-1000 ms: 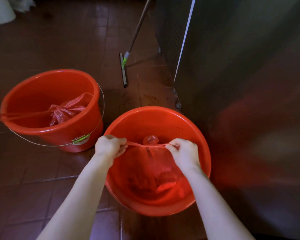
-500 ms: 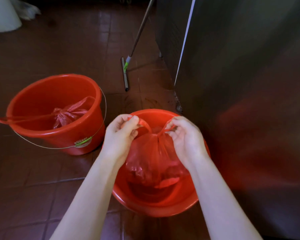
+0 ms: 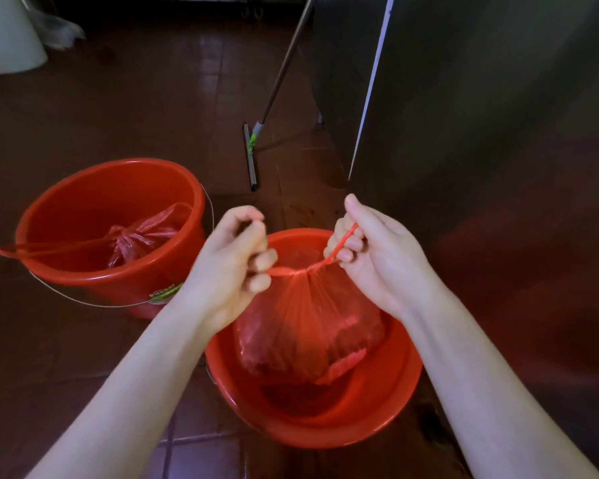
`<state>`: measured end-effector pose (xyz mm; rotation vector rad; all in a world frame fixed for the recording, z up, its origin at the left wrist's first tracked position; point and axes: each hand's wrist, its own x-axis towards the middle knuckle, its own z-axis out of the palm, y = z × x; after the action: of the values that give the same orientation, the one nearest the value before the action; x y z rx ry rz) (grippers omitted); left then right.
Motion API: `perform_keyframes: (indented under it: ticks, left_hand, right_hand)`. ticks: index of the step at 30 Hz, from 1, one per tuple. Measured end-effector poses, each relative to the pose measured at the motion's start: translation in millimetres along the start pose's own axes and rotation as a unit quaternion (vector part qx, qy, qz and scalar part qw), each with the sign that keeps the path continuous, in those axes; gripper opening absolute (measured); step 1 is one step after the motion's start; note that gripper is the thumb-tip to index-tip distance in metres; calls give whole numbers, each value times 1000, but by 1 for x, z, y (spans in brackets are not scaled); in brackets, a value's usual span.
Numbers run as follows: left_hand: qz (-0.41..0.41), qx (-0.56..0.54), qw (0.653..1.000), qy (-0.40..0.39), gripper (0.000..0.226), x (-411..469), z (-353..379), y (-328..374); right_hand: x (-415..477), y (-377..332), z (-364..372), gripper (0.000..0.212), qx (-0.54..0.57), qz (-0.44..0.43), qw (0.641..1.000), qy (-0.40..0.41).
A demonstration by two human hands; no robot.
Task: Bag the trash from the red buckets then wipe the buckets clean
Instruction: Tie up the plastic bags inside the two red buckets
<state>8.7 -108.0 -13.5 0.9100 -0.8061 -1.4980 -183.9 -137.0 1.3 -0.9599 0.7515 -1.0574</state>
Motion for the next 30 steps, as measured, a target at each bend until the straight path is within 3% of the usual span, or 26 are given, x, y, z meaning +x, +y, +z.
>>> perform_keyframes:
  ticks: [2, 5, 7, 10, 17, 20, 23, 24, 26, 27, 30]
  left_hand:
    - [58, 211, 975, -45, 14, 0, -3, -11]
    - [197, 488, 848, -66, 8, 5, -18, -26]
    - [219, 540, 810, -70, 15, 4, -35, -37]
    - [211, 588, 776, -86, 14, -1, -57, -61]
    - [206, 636, 738, -96, 9, -5, -78, -70]
    - [186, 646, 732, -112, 4, -13, -74, -72]
    - [142, 640, 739, -154, 22, -28, -83, -75]
    - [138, 653, 726, -167, 30, -36, -89, -75]
    - [133, 667, 711, -179, 36, -56, -106, -72]
    - [125, 664, 715, -180, 37, -66, -115, -71]
    - [130, 658, 719, -182, 44, -86, -132, -73]
  right_hand:
    - [0, 10, 0, 43, -17, 1, 1000, 2]
    - [5, 41, -4, 46, -30, 29, 995, 87]
    - [7, 64, -17, 44, -82, 64, 984, 145]
    - [7, 92, -43, 43, -177, 96, 970, 138]
    - [6, 104, -75, 53, -321, 79, 934, 137]
    - [8, 107, -68, 49, -524, 13, 847, 93]
    - [5, 117, -59, 24, -638, 44, 767, -54]
    - [4, 121, -58, 28, -666, 78, 736, -95]
    - [6, 131, -61, 67, -722, 127, 664, -149]
    - [8, 136, -61, 76, -754, 131, 622, -166]
    - [15, 160, -52, 76, -796, 163, 530, -241]
